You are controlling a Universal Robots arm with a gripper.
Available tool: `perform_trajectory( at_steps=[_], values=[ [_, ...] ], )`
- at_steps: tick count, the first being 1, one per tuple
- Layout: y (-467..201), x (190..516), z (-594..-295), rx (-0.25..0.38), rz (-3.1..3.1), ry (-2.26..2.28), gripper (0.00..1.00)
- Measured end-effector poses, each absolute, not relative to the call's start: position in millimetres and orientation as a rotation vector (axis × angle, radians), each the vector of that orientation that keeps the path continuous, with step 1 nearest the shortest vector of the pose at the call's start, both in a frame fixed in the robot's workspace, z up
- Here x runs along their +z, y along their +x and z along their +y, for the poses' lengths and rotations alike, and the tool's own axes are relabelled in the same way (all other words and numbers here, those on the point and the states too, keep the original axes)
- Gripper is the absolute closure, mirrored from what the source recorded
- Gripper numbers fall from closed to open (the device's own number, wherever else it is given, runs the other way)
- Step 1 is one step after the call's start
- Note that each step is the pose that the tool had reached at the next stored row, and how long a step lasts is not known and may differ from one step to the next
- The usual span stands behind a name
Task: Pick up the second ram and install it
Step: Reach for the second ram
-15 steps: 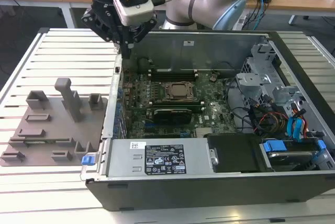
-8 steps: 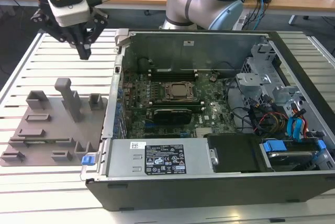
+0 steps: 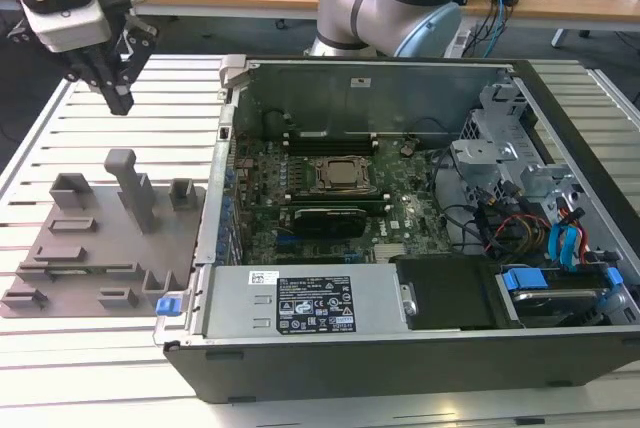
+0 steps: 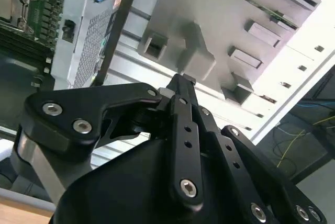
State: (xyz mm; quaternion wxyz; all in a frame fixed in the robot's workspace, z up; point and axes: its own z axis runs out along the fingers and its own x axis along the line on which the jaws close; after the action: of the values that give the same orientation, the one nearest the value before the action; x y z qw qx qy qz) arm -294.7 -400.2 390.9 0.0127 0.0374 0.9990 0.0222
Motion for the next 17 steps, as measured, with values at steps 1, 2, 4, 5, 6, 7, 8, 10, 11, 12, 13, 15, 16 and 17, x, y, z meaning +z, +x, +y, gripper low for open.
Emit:
perform_trajectory(
  at_steps=[1,2,4,5,6,7,8,10,11,12,13,15,16,17],
  values=[
    [-300,391,-400,0.069,3.113,0.117,0.90],
    [-304,391,-400,0.069,3.113,0.117,0.90],
    [-313,391,-400,0.069,3.113,0.117,0.90],
    [-319,390,-400,0.069,3.113,0.116,0.90],
    [-328,390,-400,0.069,3.113,0.117,0.90],
    [-334,390,-400,0.069,3.113,0.117,0.90],
    [-337,390,-400,0.069,3.113,0.117,0.90],
    [-348,390,-400,0.069,3.113,0.117,0.90],
    [-352,390,-400,0.069,3.113,0.116,0.90],
    [-359,390,-400,0.069,3.113,0.117,0.90],
    [-363,390,-400,0.069,3.113,0.117,0.90],
    [-374,389,-400,0.069,3.113,0.116,0.90],
    [-380,388,-400,0.069,3.113,0.116,0.90],
    [-386,388,-400,0.069,3.113,0.117,0.90]
  ],
)
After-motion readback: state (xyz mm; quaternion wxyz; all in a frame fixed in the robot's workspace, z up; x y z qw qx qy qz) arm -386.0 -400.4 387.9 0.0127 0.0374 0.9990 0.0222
